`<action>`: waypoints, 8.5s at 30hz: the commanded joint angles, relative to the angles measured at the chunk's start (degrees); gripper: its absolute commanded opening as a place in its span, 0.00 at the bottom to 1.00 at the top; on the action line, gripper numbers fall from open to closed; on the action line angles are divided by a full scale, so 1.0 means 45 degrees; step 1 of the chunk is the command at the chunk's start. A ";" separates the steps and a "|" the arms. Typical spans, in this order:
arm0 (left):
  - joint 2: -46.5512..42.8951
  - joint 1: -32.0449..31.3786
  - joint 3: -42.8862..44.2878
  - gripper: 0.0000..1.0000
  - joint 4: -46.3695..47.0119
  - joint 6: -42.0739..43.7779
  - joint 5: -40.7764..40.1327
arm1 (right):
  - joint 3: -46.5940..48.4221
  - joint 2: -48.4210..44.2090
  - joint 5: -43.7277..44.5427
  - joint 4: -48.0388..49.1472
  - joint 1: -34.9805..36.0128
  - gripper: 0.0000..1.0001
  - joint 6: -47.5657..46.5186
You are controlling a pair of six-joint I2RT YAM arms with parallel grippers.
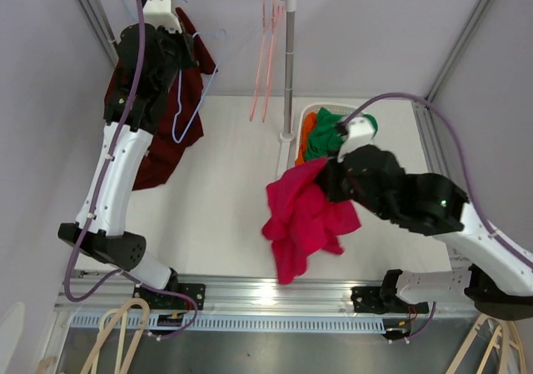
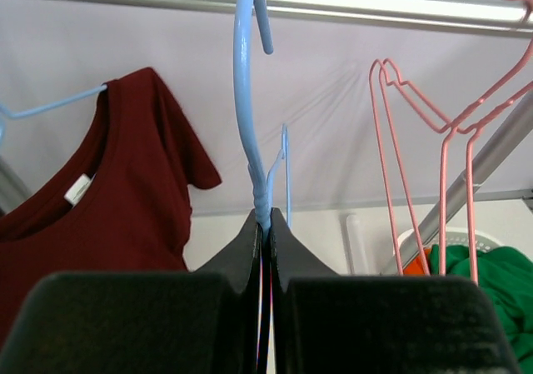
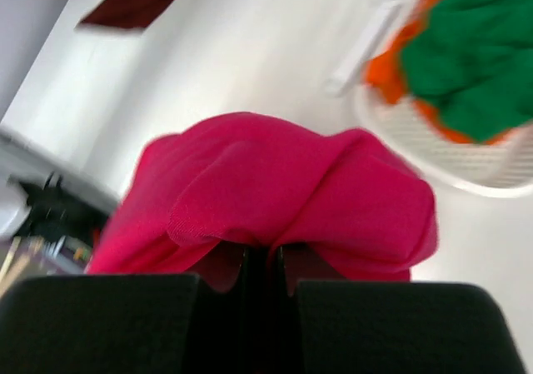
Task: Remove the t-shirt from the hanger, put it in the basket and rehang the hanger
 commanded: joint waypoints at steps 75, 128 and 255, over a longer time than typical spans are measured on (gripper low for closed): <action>0.4877 -0.2258 0.4210 0.49 0.4234 0.2116 0.0255 | 0.4884 0.8709 -0.5802 0.2908 -1.1224 0.68 -0.2313; 0.3291 0.5769 0.2821 0.97 0.1363 0.0202 0.5841 | 0.2287 0.4997 -0.6895 0.3357 -1.0559 0.69 -0.2528; -0.0202 -0.2318 -0.0888 0.01 -0.1352 -0.3216 -1.0038 | -0.4957 0.0196 -0.5178 1.0764 0.2349 0.00 -0.3544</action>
